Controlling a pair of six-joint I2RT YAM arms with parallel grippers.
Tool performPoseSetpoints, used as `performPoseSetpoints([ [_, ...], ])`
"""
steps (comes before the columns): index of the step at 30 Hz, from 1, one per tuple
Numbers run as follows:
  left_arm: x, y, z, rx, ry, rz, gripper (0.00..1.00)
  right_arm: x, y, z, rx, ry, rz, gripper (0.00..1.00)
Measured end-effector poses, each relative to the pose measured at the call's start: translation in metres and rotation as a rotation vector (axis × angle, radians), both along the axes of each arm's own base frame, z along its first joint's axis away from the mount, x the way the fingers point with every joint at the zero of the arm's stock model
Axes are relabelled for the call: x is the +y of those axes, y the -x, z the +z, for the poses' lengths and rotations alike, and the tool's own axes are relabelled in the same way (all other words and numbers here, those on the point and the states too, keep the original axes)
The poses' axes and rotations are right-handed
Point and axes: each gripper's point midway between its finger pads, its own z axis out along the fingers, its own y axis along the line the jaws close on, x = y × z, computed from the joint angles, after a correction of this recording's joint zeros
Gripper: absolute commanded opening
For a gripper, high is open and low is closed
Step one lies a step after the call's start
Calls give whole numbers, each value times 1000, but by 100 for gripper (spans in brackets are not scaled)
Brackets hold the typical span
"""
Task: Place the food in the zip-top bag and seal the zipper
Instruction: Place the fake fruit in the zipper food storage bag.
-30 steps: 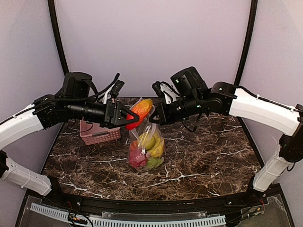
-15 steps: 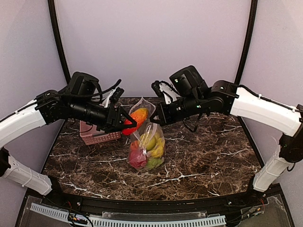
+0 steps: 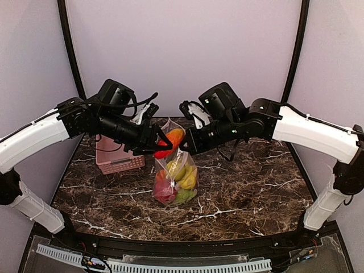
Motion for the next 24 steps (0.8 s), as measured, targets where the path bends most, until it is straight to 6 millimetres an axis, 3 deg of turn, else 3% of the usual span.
performPoseSetpoints([
  [12, -11, -7, -10, 33, -36, -14, 75, 0, -2, -2, -3, 21, -3, 0],
  [24, -5, -13, 11, -33, -52, -29, 89, 2, -6, -4, -12, 32, -12, 0],
])
